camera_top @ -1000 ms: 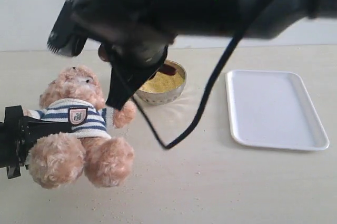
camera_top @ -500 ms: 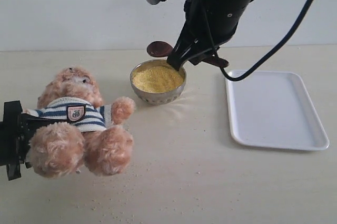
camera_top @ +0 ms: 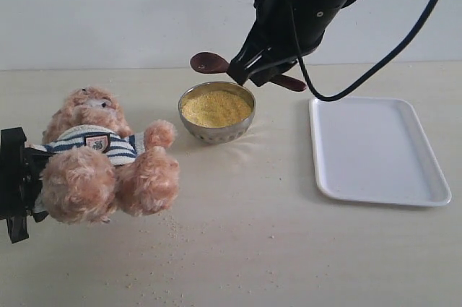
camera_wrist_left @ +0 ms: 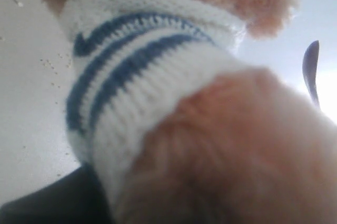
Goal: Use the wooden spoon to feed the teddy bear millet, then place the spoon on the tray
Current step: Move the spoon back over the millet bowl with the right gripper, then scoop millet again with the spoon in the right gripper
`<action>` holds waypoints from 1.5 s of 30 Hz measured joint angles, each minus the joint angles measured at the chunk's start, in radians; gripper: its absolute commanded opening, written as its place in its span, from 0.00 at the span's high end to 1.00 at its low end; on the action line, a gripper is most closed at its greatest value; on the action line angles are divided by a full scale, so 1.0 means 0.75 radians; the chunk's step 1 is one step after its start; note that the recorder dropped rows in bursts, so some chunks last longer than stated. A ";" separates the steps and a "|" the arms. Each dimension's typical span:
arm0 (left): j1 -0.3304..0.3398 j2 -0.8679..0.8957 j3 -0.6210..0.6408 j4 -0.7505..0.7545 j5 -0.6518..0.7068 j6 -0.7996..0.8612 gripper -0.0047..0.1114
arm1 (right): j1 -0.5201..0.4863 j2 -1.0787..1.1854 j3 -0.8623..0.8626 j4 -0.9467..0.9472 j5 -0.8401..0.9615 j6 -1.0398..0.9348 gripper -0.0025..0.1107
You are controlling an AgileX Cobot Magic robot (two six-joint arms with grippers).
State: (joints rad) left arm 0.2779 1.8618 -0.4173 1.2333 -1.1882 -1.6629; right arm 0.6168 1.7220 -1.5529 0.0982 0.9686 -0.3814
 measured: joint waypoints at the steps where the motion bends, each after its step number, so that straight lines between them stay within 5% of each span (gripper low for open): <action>1: 0.000 0.000 0.000 0.000 0.000 0.000 0.92 | 0.000 0.000 0.000 0.002 0.000 -0.003 0.98; 14: 0.000 0.000 0.000 0.005 0.000 -0.042 0.92 | -0.006 0.000 0.000 0.015 0.010 -0.015 0.98; 27: 0.000 -0.011 0.000 0.002 0.000 -0.048 0.92 | -0.153 0.113 0.000 -0.004 -0.022 -0.073 0.98; 33: 0.000 -0.011 0.000 0.000 0.000 -0.048 0.92 | -0.140 0.226 0.000 -0.001 -0.225 -0.155 0.98; 37: 0.000 -0.011 0.000 -0.008 0.000 -0.048 0.92 | 0.001 0.299 0.000 -0.305 -0.325 -0.253 0.98; 41: 0.000 -0.011 0.000 -0.008 0.000 -0.048 0.92 | 0.128 0.380 0.000 -0.935 -0.372 0.044 0.98; 45: 0.000 -0.011 0.000 -0.008 0.000 -0.050 0.92 | 0.148 0.443 0.000 -1.196 -0.369 0.167 0.98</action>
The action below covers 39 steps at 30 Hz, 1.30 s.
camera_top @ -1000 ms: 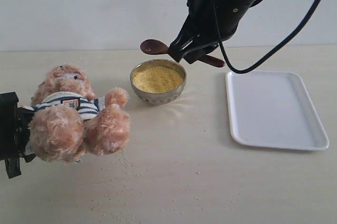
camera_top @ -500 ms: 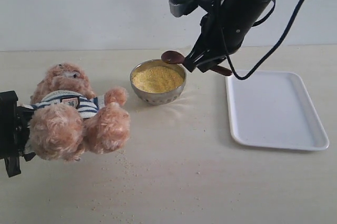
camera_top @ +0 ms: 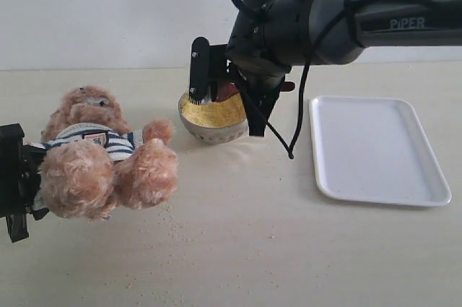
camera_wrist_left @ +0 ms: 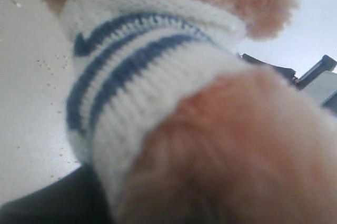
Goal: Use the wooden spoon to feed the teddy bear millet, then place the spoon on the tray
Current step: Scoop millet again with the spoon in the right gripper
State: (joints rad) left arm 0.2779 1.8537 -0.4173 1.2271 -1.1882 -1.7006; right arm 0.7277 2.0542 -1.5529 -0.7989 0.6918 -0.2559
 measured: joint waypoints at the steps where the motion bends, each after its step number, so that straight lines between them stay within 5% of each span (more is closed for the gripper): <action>1: 0.000 0.000 0.000 0.000 0.000 0.000 0.92 | 0.000 0.026 0.000 -0.016 0.000 0.005 0.98; 39: 0.000 0.000 0.000 -0.021 0.000 0.000 0.92 | 0.000 0.069 0.000 0.247 0.017 0.018 0.98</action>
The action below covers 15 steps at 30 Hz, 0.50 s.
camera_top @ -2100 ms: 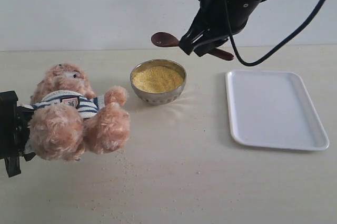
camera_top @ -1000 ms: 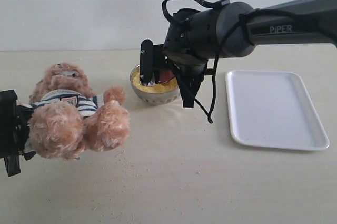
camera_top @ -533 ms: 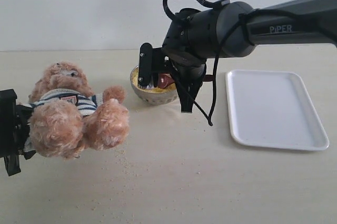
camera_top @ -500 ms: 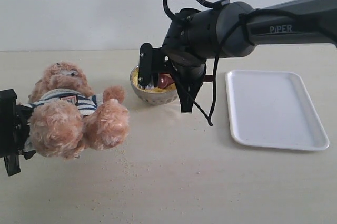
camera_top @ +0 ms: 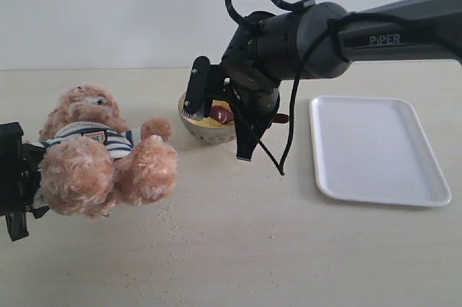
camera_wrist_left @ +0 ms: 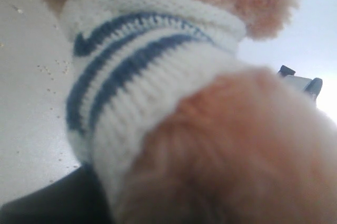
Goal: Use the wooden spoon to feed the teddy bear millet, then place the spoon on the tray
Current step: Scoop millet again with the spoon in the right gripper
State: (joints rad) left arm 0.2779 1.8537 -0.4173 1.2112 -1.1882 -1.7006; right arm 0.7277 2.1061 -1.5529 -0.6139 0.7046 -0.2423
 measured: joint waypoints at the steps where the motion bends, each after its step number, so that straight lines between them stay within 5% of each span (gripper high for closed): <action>1: 0.000 0.000 0.000 0.000 0.000 0.000 0.92 | 0.000 -0.003 0.000 0.007 0.000 0.012 0.98; 15: 0.000 0.000 0.000 0.000 0.000 0.000 0.92 | 0.000 -0.070 -0.001 0.110 0.019 0.030 0.98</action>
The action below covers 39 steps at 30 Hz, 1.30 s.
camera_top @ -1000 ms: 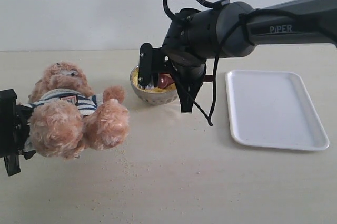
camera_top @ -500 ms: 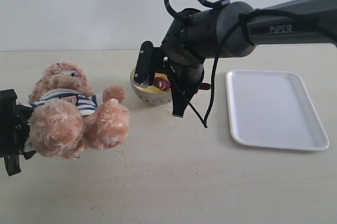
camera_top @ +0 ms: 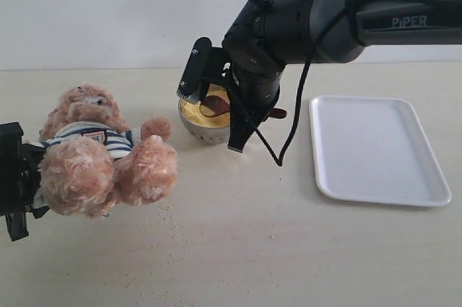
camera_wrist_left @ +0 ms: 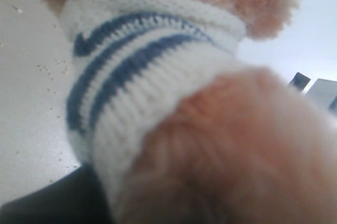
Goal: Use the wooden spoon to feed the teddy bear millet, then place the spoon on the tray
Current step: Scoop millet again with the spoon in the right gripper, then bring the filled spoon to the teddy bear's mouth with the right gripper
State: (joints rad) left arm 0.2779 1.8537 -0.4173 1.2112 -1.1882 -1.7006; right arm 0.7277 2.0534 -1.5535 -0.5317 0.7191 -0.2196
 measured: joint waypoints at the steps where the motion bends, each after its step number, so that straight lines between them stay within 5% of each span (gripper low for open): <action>1: 0.000 0.000 0.000 0.000 0.000 0.000 0.92 | 0.000 0.000 0.000 0.009 0.004 0.000 0.98; 13: 0.000 0.000 0.000 0.000 0.000 0.000 0.92 | -0.157 -0.054 0.000 0.442 0.034 -0.232 0.98; 39: 0.000 0.000 -0.001 0.033 0.000 0.027 0.92 | -0.147 -0.380 0.000 1.028 0.089 -0.469 0.98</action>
State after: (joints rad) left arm 0.2779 1.8537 -0.4178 1.2362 -1.1882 -1.6806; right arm 0.6176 1.7681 -1.5535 0.2391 0.7860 -0.5712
